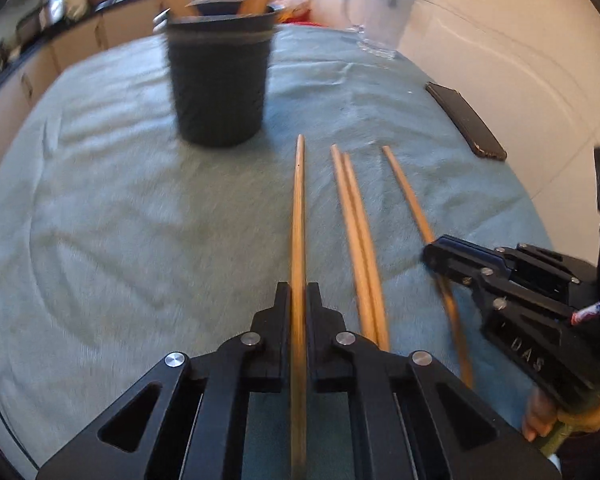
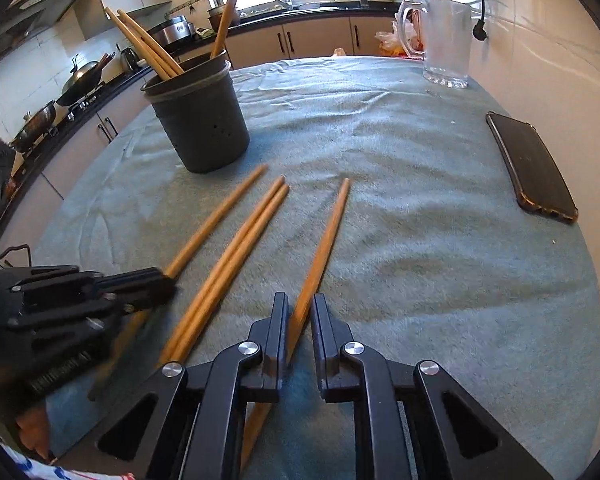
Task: Organize utensils
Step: 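Grasp a wooden chopstick with the left tool while the right tool grasps one, then lift both held chopsticks upright and carry them over the black cup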
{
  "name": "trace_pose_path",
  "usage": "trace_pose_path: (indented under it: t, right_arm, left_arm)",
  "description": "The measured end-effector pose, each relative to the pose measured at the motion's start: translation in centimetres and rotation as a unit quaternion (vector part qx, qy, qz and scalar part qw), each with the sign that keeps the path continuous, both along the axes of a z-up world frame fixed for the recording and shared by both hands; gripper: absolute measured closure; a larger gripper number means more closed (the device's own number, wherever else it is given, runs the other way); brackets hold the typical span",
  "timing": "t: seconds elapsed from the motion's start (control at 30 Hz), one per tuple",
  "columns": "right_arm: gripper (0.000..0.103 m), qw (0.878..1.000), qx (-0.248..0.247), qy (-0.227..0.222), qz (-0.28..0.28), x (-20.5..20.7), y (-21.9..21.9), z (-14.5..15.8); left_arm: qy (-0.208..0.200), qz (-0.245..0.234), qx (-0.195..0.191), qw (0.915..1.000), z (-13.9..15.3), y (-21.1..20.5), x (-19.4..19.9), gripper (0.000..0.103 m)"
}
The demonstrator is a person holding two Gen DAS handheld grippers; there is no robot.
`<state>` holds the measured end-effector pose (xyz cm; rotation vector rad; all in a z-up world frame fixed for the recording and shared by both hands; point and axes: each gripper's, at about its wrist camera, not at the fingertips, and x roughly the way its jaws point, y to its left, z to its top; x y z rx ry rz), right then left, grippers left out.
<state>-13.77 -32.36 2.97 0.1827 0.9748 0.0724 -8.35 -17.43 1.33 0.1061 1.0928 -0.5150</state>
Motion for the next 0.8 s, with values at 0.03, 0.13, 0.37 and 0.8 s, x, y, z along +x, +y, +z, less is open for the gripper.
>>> trace_pose_path:
  t: [0.03,0.13,0.37,0.8]
  right_arm:
    - [0.092,1.0,0.0,0.004,0.001,-0.4,-0.3,0.0]
    - [0.092,1.0,0.0,0.02,0.011,-1.9,-1.1,0.1]
    - [0.082,0.998,-0.035,0.037,0.022,-3.6,-1.8,0.8]
    - [0.082,0.995,-0.053,0.086,0.02,1.2,-2.2,0.1]
  left_arm:
    - [0.008,0.005,-0.003,1.0,0.0,0.6,-0.5,0.096]
    - [0.017,0.008,0.003,0.9998,0.2,1.5,-2.2,0.096]
    - [0.011,-0.023,0.021,0.9995,1.0,0.8,-2.7,0.095]
    - [0.019,-0.038,0.052,0.9978,0.4,-2.1,2.7,0.09]
